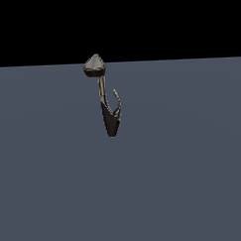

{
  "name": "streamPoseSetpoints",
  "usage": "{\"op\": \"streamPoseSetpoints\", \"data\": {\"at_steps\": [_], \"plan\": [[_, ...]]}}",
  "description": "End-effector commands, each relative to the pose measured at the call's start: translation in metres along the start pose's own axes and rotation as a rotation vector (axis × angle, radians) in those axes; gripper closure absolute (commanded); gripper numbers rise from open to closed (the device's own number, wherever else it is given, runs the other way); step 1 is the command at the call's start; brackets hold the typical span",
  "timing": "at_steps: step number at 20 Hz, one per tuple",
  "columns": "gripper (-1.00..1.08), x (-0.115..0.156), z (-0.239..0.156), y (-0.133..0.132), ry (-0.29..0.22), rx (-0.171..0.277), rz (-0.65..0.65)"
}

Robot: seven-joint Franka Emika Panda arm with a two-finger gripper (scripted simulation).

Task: Turn on the faucet by rotating a designated handle.

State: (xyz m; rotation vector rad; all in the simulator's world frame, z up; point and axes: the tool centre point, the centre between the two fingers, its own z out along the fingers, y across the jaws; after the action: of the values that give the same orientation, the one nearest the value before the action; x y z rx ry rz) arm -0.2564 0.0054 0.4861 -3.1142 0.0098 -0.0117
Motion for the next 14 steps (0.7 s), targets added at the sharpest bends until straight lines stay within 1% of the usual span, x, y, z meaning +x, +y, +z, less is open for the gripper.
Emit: {"op": "streamPoseSetpoints", "data": {"at_steps": [1, 4, 9, 14], "plan": [[1.08, 0.0, 0.0, 0.0, 0.0, 0.0, 0.0], [1.08, 0.002, -0.003, 0.0, 0.009, 0.0, -0.002], [1.08, 0.009, -0.014, 0.003, 0.048, -0.004, -0.012], [1.08, 0.01, -0.014, 0.003, 0.048, -0.002, -0.01]]}}
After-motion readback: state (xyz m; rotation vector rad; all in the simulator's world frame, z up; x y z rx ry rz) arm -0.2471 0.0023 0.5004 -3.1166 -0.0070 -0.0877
